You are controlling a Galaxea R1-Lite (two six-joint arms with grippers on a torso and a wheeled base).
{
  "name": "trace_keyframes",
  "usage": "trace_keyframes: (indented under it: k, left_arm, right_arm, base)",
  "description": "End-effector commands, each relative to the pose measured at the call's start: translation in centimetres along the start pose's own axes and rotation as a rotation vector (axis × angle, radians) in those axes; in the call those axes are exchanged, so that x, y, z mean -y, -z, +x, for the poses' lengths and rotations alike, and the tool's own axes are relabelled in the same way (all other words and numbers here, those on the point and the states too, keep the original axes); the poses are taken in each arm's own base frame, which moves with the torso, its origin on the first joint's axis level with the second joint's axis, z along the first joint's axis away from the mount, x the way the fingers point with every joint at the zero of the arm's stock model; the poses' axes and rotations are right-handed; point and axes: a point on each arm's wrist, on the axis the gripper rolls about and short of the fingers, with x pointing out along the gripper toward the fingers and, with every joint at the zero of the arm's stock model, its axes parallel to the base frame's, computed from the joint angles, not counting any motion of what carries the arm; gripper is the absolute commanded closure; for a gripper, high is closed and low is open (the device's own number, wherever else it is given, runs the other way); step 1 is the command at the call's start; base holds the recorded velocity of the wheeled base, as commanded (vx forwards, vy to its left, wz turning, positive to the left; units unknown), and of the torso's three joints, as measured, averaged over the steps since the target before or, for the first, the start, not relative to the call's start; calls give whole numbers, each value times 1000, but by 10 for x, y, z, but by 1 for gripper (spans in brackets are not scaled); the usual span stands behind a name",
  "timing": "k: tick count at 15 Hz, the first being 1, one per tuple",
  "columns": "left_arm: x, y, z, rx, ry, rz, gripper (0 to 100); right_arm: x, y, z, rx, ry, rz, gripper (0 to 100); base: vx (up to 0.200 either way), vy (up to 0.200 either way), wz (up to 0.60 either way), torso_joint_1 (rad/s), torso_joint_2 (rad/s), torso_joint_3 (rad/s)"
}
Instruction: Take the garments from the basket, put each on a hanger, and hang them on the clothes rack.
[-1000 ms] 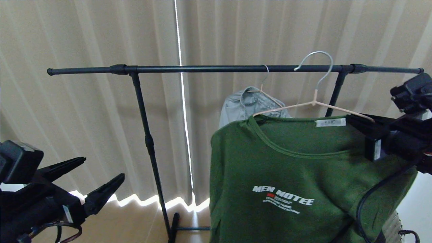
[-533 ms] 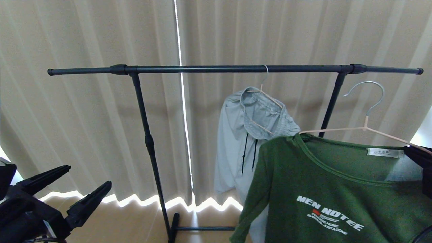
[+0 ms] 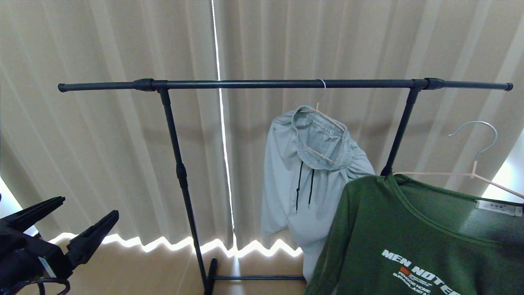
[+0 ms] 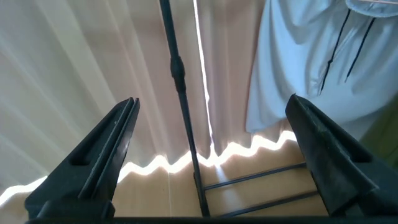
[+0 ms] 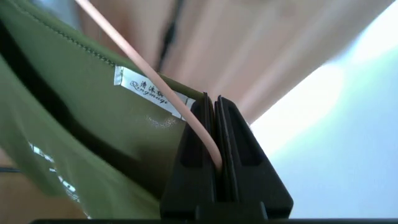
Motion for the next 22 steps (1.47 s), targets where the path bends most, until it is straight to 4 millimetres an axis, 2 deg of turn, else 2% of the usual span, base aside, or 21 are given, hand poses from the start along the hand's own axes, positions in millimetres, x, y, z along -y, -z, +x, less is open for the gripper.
trace_keyframes:
  k: [1, 7, 10, 18, 22]
  left_arm:
    - [-1, 1, 0, -3, -8, -1, 0]
    - [-7, 4, 0, -24, -65, -8, 0]
    - [-10, 5, 2, -38, -86, -14, 0]
    - [-9, 7, 0, -43, -82, -13, 0]
    - [-9, 8, 0, -47, -82, -8, 0]
  right_arm:
    - [0, 12, 3, -48, 14, 8, 100]
    - [-3, 19, -1, -30, -2, 35, 100]
    - [-1, 13, -2, 44, 16, 40, 100]
    - [0, 12, -9, 77, 21, 43, 100]
    - [0, 12, -9, 73, 19, 42, 100]
  base:
    - [0, 0, 0, 0, 0, 0]
    - [0, 0, 0, 0, 0, 0]
    - [0, 0, 0, 0, 0, 0]
    - [0, 0, 0, 0, 0, 0]
    - [0, 200, 0, 1, 2, 6]
